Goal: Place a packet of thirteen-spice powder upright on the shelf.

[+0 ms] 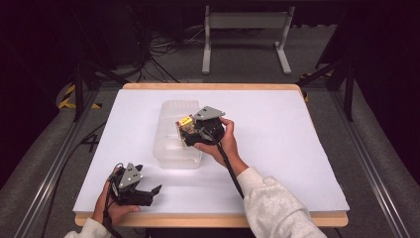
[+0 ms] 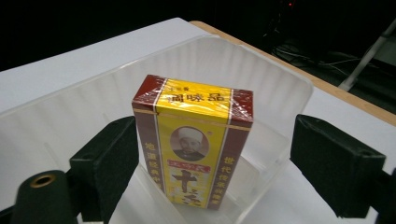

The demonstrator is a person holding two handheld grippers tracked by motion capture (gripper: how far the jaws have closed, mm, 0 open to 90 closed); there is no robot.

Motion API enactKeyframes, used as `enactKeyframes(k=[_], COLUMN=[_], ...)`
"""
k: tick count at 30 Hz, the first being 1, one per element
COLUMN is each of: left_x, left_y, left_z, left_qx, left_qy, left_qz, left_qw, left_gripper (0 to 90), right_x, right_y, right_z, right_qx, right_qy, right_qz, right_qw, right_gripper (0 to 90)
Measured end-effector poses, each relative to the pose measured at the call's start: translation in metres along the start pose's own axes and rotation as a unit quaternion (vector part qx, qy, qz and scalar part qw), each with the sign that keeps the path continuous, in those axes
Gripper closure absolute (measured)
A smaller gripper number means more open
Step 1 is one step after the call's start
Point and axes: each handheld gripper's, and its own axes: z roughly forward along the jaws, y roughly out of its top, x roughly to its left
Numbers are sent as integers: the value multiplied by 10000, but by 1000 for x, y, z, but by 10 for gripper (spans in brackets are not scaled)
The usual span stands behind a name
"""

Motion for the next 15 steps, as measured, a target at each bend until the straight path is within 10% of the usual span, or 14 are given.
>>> enactKeyframes(k=[15], left_x=[0], left_y=[1], left_z=[3], left_qx=[114], left_qy=[19], left_qz=[15], left_qw=[9999], left_gripper=[64], right_x=[-14], right_y=[-9], right_z=[-29], right_qx=[157], right_qy=[-181], right_qz=[-382], right_qw=[9990], right_gripper=[139])
